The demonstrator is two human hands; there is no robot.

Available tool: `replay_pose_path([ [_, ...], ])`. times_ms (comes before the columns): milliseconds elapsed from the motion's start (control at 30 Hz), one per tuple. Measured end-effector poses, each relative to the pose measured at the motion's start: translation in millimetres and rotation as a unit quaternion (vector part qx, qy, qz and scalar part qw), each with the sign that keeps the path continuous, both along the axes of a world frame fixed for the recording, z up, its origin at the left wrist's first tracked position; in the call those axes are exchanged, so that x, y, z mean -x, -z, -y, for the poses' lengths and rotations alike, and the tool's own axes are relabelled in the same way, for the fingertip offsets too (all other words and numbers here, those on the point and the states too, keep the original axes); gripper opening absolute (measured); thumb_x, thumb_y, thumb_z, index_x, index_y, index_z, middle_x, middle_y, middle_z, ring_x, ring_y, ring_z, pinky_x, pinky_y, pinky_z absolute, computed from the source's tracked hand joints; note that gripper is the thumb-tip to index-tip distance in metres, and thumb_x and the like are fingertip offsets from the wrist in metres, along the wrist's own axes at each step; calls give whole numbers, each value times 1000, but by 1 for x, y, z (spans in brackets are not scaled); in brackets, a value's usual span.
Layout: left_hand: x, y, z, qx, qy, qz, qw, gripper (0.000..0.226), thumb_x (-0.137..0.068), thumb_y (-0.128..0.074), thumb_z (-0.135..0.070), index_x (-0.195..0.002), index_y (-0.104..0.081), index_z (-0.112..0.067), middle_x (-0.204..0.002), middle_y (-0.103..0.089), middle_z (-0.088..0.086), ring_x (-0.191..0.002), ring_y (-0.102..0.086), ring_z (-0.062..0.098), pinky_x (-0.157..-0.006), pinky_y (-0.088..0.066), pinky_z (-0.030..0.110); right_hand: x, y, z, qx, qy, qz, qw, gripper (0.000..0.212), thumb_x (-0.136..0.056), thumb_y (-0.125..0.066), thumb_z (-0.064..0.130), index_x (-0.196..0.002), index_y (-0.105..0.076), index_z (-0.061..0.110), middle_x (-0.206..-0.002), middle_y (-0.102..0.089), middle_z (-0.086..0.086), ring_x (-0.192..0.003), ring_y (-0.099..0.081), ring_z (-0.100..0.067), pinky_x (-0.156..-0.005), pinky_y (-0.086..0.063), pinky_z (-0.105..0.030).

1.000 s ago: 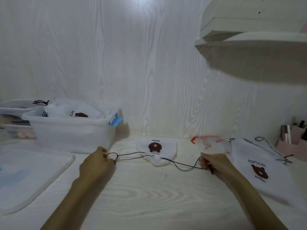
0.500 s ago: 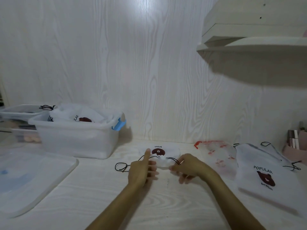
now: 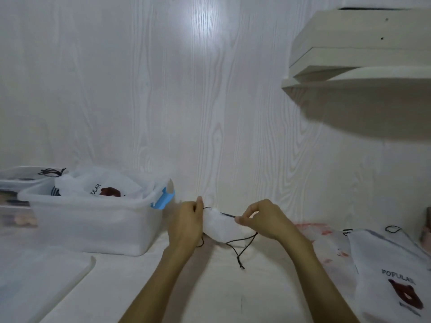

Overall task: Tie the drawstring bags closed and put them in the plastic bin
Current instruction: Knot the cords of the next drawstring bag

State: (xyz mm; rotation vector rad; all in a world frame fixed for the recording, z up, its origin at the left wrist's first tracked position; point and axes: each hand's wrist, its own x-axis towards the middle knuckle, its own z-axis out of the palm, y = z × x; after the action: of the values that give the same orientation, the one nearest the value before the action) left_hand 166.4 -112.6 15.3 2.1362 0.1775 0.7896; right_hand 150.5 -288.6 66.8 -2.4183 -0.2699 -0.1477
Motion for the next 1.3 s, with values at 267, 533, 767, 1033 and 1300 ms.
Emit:
replay_pose_path([
  [267,-25,7,5,246,-30,147,958,38,-92,-57,-37,-63,-69,-15,-58,-66,-7,-54,-60,-5,-56,-41,8,-25,-4,-3,-22,3,42,999,21,-83,-69,39,-75,-65,20,-68,-51,10,-62,-50,0,-51,-33,-11],
  [533,-34,0,-10,465,170,-40,868,40,-103,-34,-24,-91,-69,-8,-76,-68,2,-56,-64,1,-48,-49,12,-25,-5,2,-21,-61,23,998,15,-87,-66,32,-92,-74,20,-32,-42,14,-34,-41,1,-61,-39,-15],
  [767,-30,0,-7,328,192,-222,898,36,-94,-54,-36,-95,-72,-6,-86,-75,5,-64,-67,4,-53,-49,17,-27,6,-10,32,-96,-28,994,24,-86,-66,37,-98,-73,18,-81,-70,22,-82,-63,9,-70,-40,-12],
  [1033,-24,6,-6,264,214,-257,905,23,-91,-62,-20,-100,-72,-2,-80,-73,3,-53,-66,0,-46,-48,14,-39,44,-23,-74,-12,-138,988,29,-84,-67,38,-94,-73,12,-57,-49,6,-52,-42,-7,-46,-34,-15],
  [1300,-27,6,-1,168,182,-188,950,33,-87,-62,-42,-89,-75,-12,-84,-73,-1,-67,-66,6,-59,-47,22,-39,52,-33,-164,-27,-15,986,13,-78,-75,19,-89,-76,12,-51,-58,21,-50,-55,7,-47,-35,-1],
])
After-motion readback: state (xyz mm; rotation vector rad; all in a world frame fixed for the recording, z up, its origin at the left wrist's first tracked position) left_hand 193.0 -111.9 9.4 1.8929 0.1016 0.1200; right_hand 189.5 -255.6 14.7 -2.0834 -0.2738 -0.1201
